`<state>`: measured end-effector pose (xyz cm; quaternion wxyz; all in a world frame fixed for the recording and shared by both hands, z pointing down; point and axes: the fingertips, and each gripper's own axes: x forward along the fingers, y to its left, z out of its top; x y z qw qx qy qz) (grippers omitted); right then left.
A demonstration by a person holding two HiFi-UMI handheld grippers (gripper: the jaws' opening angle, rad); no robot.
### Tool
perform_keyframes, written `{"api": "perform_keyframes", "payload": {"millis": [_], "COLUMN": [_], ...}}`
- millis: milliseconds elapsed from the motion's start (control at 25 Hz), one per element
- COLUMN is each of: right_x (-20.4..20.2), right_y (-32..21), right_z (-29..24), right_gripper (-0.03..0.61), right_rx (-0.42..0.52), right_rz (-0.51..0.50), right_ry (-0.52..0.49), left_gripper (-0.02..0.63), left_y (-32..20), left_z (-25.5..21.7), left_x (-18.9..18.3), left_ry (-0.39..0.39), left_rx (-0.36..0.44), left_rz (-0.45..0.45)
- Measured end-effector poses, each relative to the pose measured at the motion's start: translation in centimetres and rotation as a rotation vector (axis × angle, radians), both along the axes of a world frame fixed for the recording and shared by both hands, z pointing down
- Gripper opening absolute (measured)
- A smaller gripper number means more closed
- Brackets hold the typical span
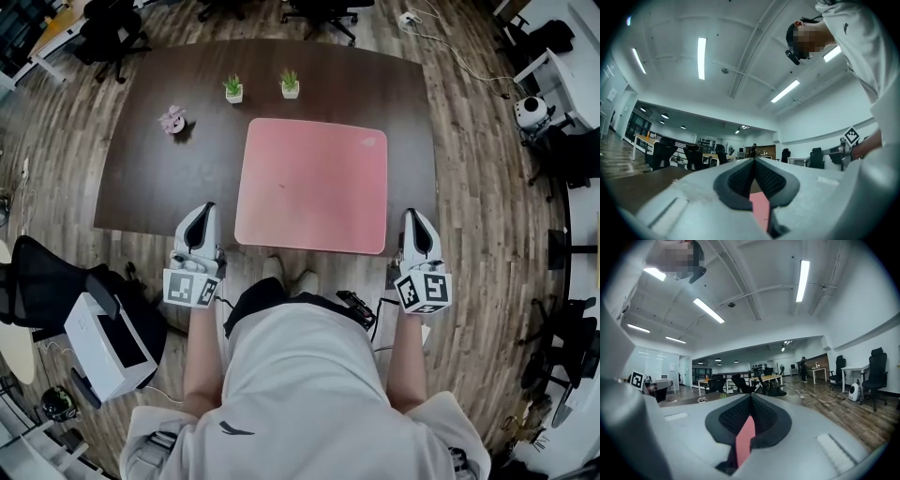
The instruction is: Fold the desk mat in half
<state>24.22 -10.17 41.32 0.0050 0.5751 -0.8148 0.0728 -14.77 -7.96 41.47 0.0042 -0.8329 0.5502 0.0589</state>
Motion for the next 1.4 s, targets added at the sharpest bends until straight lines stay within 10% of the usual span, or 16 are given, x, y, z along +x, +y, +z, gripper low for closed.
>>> {"api": "perform_keyframes", "payload": {"millis": [840,1400], "right_x": [-1.0,2.2], "right_y": [-2.2,-4.5], "right_z": [0.8,10.4], "right_gripper": [0.002,0.076], "right_rx": [-0.005,-0.139], "right_rz": [0.041,0.143], "right_ry": [0.027,0.121], "left_gripper": [0.006,0.005], "left_y": [-4.1,-3.9], "left_z": [0.1,0.5], "left_x": [-0.9,-1.8], "left_ry": [0.003,-0.012], "left_rx": [0.023,0.015], "left_rz": [0.039,0.027]}}
